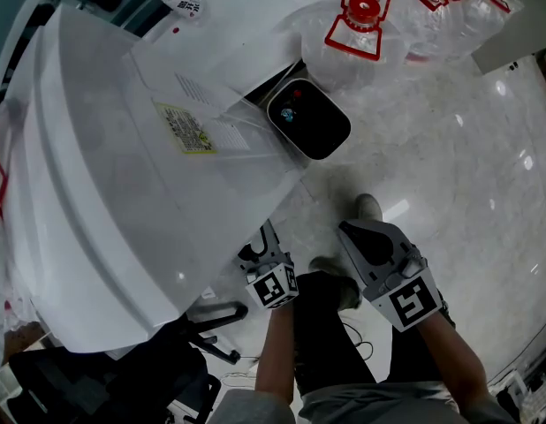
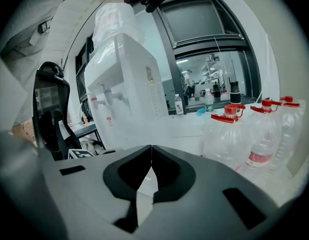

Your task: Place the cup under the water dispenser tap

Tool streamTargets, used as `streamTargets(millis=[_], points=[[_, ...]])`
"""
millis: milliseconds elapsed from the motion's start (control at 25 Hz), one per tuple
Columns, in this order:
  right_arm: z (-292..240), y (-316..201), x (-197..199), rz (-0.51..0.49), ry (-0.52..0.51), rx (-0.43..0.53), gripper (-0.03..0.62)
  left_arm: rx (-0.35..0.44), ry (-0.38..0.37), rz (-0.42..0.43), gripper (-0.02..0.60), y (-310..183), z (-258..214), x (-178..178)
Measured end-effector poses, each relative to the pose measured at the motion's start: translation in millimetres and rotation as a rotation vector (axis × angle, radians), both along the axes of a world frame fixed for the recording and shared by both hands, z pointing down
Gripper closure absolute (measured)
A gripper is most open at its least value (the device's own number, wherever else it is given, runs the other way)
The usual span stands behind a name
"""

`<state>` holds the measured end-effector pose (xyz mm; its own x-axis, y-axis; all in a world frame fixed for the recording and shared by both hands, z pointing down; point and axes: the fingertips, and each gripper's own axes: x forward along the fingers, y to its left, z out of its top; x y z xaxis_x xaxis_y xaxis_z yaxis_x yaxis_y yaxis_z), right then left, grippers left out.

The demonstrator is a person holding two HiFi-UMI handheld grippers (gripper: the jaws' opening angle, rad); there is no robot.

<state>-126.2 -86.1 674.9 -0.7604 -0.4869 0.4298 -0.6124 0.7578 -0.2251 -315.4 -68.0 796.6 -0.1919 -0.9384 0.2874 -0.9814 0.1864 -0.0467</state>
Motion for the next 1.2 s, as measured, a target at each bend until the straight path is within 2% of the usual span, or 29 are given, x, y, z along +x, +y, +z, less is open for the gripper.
streamTargets(millis=[320, 600, 1000, 1200], points=[[2.3, -1.8, 3.0, 0.007, -0.007, -0.012, 0.582, -0.004, 0.001, -0.011, 0.339, -4.0, 0.5, -1.1], [1.7, -3.1, 7.7, 0.013, -0.01, -0.015, 0.582, 0.004, 0.052, -0.037, 0.332, -6.6, 0.6, -1.6], [1.7, -1.3, 11.2, 0.015, -0.022, -0.019, 0.582, -0.01, 0.064, -0.036, 0.307, -6.8, 2.1, -2.9], [-1.3, 0.8, 16.1, 0.02, -0.021, -0.027, 0.582, -0.043, 0.06, -0.021, 0.291, -3.8, 2.6, 0.7]])
